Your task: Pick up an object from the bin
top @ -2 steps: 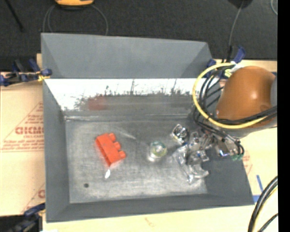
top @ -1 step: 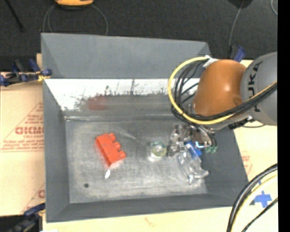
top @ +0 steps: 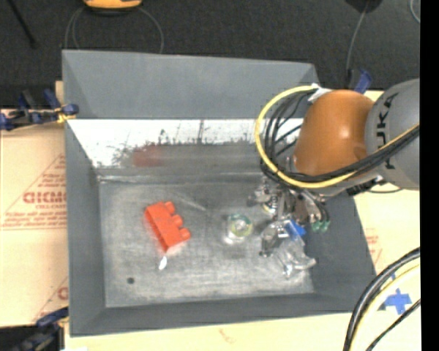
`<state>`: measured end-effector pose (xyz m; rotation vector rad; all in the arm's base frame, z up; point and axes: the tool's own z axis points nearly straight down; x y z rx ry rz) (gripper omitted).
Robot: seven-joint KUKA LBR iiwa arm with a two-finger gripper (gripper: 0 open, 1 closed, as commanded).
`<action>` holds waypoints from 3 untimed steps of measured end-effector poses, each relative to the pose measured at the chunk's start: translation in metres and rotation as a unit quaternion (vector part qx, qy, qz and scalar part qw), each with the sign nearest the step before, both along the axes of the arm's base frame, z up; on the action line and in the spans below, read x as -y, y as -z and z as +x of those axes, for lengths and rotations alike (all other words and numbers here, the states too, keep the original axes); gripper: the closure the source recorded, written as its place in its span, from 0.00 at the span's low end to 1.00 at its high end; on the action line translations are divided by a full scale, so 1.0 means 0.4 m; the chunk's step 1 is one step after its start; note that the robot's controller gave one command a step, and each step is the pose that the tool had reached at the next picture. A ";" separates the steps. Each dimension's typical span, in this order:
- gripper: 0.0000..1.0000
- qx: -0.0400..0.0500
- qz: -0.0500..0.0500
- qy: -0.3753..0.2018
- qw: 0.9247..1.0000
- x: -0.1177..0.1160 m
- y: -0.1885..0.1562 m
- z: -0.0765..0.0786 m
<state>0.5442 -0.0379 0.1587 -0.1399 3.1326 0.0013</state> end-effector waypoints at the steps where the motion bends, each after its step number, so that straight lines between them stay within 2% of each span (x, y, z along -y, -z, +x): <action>1: 0.00 0.001 0.000 -0.002 1.000 -0.023 0.208 0.090; 2: 1.00 0.004 0.000 -0.002 1.000 -0.022 0.198 0.094; 3: 1.00 0.003 -0.001 -0.052 0.999 -0.087 -0.176 0.041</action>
Offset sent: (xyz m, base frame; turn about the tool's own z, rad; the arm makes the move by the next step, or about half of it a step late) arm 0.0336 0.0092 -0.0826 -0.0016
